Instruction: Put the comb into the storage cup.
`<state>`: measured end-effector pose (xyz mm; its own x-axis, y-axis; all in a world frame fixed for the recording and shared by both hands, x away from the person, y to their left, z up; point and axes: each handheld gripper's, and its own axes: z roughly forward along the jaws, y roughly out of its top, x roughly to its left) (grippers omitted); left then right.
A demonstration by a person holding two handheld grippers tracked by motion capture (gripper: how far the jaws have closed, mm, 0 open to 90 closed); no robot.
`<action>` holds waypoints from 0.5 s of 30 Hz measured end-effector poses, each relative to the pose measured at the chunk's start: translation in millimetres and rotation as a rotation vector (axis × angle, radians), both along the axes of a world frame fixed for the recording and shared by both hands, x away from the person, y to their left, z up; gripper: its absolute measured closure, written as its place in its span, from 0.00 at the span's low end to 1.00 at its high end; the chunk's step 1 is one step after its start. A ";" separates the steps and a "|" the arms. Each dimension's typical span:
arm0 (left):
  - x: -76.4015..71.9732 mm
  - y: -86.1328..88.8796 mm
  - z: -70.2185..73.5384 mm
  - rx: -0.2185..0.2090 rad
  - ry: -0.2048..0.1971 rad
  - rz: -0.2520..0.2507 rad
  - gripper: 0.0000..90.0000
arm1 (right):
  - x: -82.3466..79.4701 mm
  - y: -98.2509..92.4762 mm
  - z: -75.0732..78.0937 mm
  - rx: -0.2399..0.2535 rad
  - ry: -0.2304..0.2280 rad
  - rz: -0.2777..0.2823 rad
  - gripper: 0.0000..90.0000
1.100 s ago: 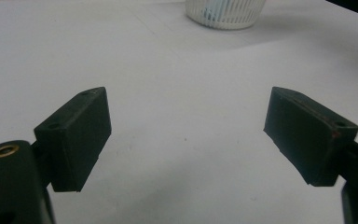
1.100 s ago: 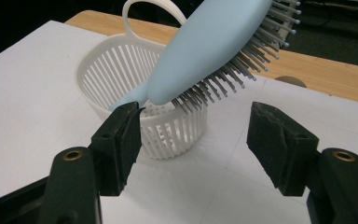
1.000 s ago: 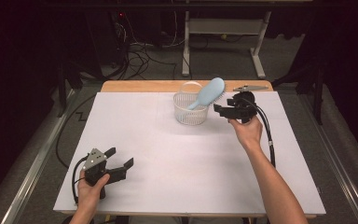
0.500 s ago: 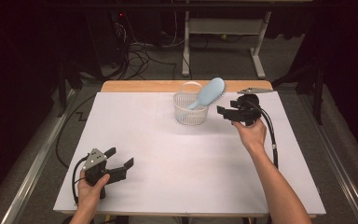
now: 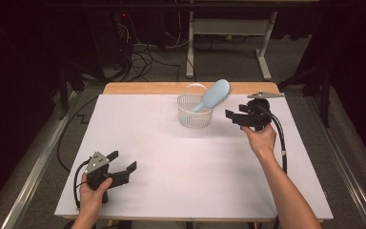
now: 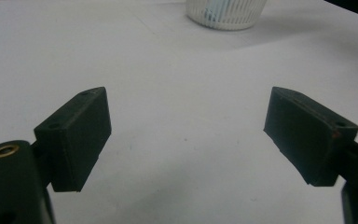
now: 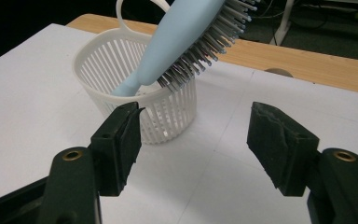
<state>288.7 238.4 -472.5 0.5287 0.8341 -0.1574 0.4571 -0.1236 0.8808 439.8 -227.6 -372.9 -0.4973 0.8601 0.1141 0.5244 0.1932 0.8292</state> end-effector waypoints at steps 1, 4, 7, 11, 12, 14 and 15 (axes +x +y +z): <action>0.0 0.0 0.0 0.000 0.000 0.000 0.17 | -0.5 -0.7 -0.1 0.001 0.001 -0.002 0.40; -0.1 0.0 0.0 -0.001 -0.001 0.000 0.17 | -1.8 -3.3 -0.5 0.006 0.000 -0.006 0.40; -0.2 0.0 0.2 -0.003 -0.002 -0.001 0.17 | -3.0 -5.7 -1.1 0.010 0.000 -0.008 0.40; -0.1 0.1 0.1 -0.002 -0.001 0.001 0.17 | -4.6 -8.1 -2.1 0.013 0.000 -0.009 0.40; 0.0 0.1 0.1 -0.002 -0.001 0.001 0.17 | -5.1 -8.7 -2.4 0.014 0.000 -0.011 0.40; 0.0 0.1 0.0 -0.002 -0.001 0.001 0.17 | -5.9 -10.0 -2.7 0.016 0.000 -0.012 0.40; 0.0 0.1 0.1 -0.002 -0.001 0.001 0.17 | -6.2 -10.7 -3.1 0.018 -0.001 -0.011 0.40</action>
